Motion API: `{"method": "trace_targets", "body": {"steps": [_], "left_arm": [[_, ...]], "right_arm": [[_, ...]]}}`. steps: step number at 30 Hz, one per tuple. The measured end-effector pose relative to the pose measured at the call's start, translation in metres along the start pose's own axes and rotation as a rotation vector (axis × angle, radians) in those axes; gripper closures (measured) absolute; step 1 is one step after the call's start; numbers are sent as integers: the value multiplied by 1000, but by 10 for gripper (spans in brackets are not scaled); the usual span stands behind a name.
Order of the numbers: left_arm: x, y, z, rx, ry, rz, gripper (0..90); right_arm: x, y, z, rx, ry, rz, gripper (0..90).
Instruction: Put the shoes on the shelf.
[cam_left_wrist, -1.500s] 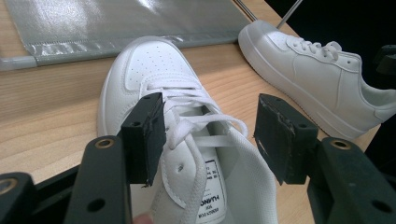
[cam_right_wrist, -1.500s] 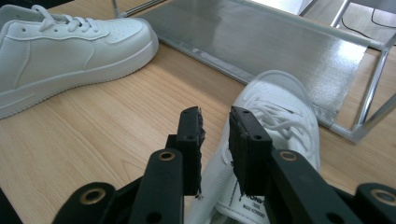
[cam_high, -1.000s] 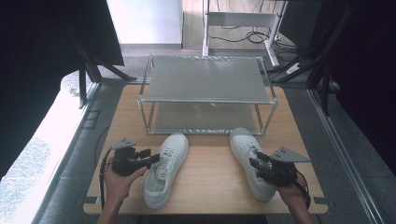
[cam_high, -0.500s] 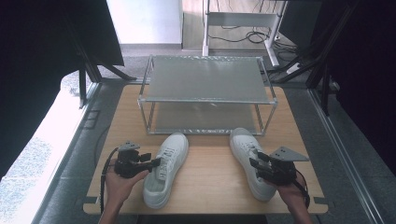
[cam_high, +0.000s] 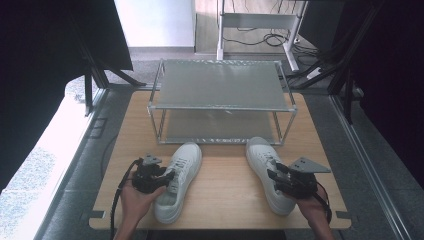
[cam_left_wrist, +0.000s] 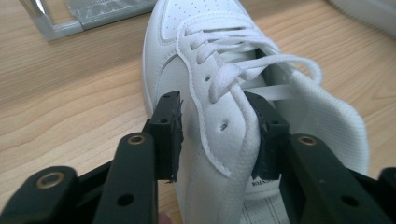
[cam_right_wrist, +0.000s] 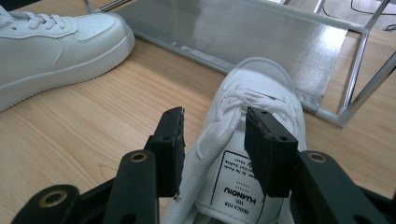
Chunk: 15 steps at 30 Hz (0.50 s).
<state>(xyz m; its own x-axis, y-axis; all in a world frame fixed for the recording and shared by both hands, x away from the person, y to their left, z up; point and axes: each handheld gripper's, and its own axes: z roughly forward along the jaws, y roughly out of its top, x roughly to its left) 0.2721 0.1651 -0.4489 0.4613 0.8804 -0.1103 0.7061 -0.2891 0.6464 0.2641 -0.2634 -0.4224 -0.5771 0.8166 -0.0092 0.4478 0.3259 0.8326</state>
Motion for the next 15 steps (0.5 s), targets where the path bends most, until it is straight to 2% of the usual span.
{"method": "trace_targets", "body": {"steps": [1,2,3,10,13,14,15], "left_arm": [[-1,0,3,18,27,7,629],[-1,0,3,18,27,7,642],[-2,-2,8,12,54,1,656],[2,-2,10,2,49,-26,731],[4,-3,11,-3,45,-41,767],[4,-3,11,-3,45,-41,772],[6,-4,11,-7,34,-56,774]], "right_arm": [[0,0,0,1,-1,-1,576],[0,0,0,1,-4,-1,576],[-1,0,0,1,-9,0,576],[-12,2,-5,-12,-38,36,576],[-24,-1,0,39,-84,47,565],[-24,-1,0,39,-84,47,565],[-29,-4,5,72,-84,46,561]]}}
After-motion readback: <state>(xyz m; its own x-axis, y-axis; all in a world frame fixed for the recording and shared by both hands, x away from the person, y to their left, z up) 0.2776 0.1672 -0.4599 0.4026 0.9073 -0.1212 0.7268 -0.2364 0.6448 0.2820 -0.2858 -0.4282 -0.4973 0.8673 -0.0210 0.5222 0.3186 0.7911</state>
